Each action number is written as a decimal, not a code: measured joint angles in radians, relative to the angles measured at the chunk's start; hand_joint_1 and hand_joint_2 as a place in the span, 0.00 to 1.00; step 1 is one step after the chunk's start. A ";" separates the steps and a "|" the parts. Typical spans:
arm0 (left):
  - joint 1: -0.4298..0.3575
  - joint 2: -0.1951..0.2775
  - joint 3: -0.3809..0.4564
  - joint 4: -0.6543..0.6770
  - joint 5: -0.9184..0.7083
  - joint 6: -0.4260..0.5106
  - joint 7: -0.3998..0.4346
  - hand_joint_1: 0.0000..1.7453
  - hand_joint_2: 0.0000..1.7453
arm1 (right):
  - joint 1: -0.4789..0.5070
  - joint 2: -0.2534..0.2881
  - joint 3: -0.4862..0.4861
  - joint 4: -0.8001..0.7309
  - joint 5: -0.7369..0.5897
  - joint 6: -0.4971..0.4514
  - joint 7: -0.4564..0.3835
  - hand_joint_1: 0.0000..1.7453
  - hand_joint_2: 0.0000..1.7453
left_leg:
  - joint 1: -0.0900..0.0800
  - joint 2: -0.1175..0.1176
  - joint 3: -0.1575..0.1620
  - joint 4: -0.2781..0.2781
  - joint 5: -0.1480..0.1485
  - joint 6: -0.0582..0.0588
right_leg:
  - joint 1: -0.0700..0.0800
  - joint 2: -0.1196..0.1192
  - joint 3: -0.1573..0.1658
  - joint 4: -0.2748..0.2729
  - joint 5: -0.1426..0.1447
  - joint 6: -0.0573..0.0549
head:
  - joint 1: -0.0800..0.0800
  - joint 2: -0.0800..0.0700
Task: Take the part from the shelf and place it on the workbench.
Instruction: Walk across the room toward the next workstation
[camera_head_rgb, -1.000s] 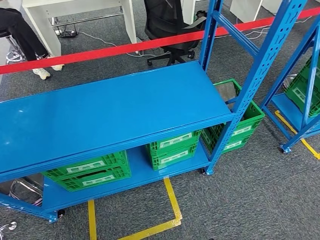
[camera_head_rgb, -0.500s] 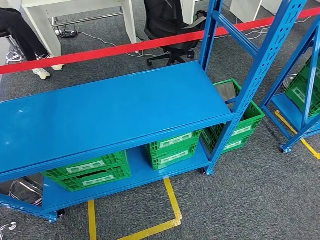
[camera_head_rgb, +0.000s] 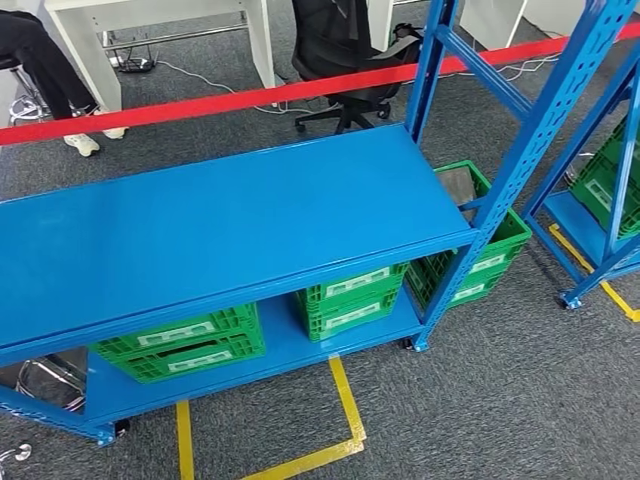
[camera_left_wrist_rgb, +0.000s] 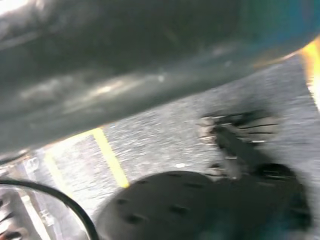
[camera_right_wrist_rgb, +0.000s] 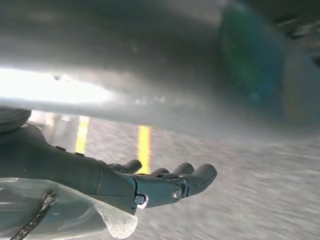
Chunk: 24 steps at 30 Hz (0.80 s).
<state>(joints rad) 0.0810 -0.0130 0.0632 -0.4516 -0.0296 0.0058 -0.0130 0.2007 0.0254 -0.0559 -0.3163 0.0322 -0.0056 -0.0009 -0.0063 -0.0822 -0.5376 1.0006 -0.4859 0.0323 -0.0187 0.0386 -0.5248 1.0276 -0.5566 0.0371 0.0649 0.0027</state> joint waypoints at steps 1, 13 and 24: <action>-0.012 0.000 -0.006 -0.019 0.005 -0.001 0.001 0.00 0.00 | 0.015 -0.003 0.005 0.014 -0.006 0.001 0.000 0.00 0.00 | 0.003 0.001 0.005 -0.009 0.004 0.004 | 0.001 -0.008 -0.016 0.035 -0.022 0.002 | 0.002 0.000; 0.000 0.004 -0.028 -0.054 0.031 -0.002 0.014 0.00 0.00 | 0.019 -0.025 0.030 0.019 -0.028 0.002 -0.001 0.00 0.00 | 0.004 -0.030 0.022 -0.009 -0.017 -0.030 | 0.000 0.010 -0.016 -0.011 0.052 -0.014 | 0.005 0.000; 0.210 0.006 -0.042 0.198 0.031 -0.002 0.015 0.00 0.00 | -0.184 -0.020 0.037 -0.241 -0.032 0.002 -0.001 0.00 0.00 | 0.004 0.085 -0.059 0.128 -0.036 -0.040 | 0.001 -0.062 -0.003 -0.014 0.037 -0.036 | -0.007 0.000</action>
<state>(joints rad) 0.2912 -0.0068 0.0210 -0.2538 0.0015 0.0038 0.0020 0.0167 0.0053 -0.0190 -0.5574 0.0002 -0.0032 -0.0018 -0.0027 0.0025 -0.5966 1.1284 -0.5223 -0.0081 -0.0181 -0.0238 -0.5279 1.0135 -0.5194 0.0009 0.0583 0.0027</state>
